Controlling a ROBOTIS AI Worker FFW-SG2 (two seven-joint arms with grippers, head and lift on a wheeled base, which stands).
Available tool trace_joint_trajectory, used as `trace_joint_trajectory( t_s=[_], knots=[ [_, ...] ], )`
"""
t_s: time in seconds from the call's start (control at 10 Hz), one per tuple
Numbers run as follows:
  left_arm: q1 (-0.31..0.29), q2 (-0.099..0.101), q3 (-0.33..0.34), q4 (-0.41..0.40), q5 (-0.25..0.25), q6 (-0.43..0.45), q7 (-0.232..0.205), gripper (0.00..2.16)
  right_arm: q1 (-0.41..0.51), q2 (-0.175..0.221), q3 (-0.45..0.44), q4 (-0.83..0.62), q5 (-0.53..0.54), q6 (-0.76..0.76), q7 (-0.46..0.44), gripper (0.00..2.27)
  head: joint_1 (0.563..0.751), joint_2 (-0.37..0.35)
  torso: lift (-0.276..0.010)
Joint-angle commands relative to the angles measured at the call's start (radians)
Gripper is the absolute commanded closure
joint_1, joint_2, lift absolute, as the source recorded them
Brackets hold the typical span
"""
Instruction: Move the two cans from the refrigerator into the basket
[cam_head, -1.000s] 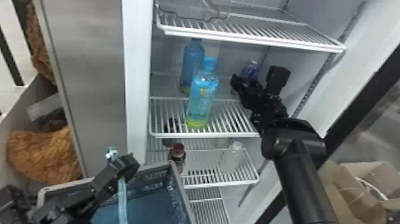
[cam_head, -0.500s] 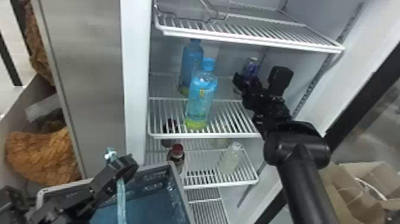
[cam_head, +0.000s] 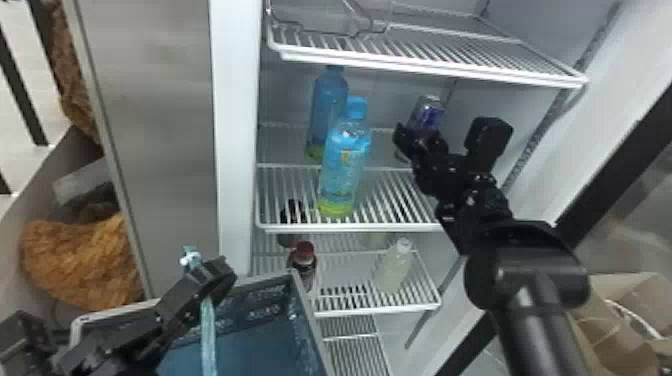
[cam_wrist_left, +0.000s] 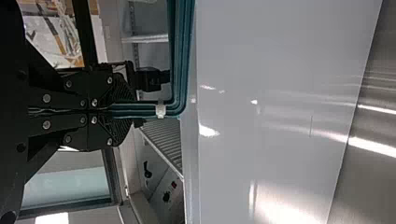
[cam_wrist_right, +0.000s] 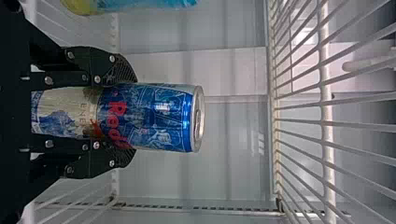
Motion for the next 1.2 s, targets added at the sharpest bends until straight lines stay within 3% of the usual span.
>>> trace_joint_trajectory(
  t_s=[0.0,0.8,1.1],
  knots=[
    [0.001,0.000,0.001,0.000,0.001,-0.001,0.000,1.20,0.063,-0.009,-0.004,-0.076,-0.017,0.024,0.000,1.28,0.633,-0.263,-0.035],
    [0.016,-0.002,0.000,0.000,0.005,-0.004,-0.002,1.20,0.424,-0.043,-0.064,-0.501,-0.134,0.088,0.009,1.28,0.695,-0.257,-0.035],
    [0.018,-0.002,-0.002,0.000,0.005,-0.006,-0.002,1.20,0.564,-0.044,-0.100,-0.643,-0.166,0.115,0.020,1.28,0.695,-0.262,-0.035]
  ],
)
